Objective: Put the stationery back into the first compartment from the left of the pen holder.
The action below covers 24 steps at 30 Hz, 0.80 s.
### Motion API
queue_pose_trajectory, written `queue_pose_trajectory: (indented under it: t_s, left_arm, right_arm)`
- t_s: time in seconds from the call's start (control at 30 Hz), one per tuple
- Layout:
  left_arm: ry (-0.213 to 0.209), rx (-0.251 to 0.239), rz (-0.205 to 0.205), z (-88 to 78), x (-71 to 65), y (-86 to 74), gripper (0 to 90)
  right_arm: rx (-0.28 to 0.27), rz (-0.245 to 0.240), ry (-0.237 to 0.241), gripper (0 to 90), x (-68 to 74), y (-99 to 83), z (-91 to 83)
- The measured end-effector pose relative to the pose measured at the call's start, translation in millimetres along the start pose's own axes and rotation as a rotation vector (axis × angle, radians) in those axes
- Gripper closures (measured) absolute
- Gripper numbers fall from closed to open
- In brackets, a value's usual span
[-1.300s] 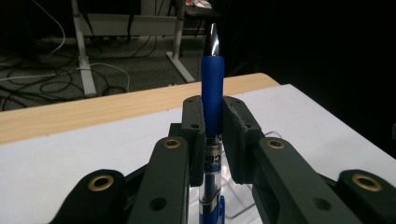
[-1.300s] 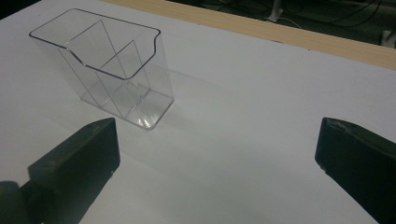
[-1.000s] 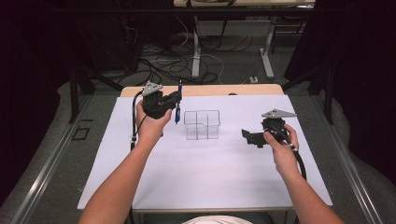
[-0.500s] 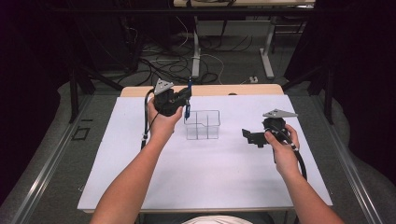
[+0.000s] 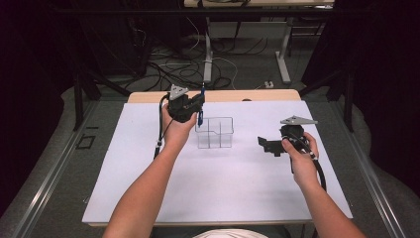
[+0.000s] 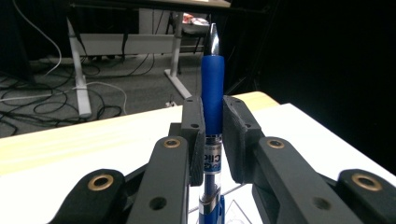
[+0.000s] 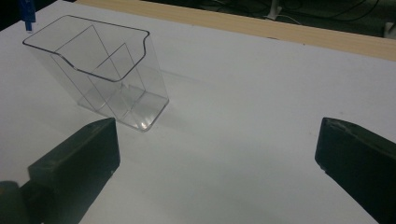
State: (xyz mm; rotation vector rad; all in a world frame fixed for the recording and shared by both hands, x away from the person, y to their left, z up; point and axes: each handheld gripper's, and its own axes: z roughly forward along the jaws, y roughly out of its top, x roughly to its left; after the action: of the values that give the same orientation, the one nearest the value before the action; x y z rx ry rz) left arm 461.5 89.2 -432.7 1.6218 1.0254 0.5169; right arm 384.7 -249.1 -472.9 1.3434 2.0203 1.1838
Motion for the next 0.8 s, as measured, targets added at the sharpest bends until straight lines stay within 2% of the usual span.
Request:
queue_pose_trajectory:
  t_s: [0.27,0.43,0.47,0.5,0.8]
  left_arm:
    - [0.006,0.022,-0.021,7.2,0.8,-5.4,79.6]
    - [0.012,0.036,-0.018,10.2,0.4,-8.6,79.5]
    - [0.015,0.036,-0.031,11.0,-0.3,-9.4,79.5]
    - [0.014,0.041,-0.020,11.1,0.5,-9.8,79.5]
    - [0.019,0.054,-0.017,11.5,0.3,-10.8,79.4]
  right_arm:
    - [0.001,-0.001,0.001,0.0,0.1,-0.3,0.3]
    - [0.002,-0.007,0.004,0.0,0.4,-0.8,1.3]
    - [0.001,-0.007,0.004,0.0,0.4,-0.9,1.4]
    - [0.004,-0.007,0.001,0.0,0.3,-0.8,1.1]
    - [0.003,-0.001,0.004,0.0,0.1,-0.8,1.0]
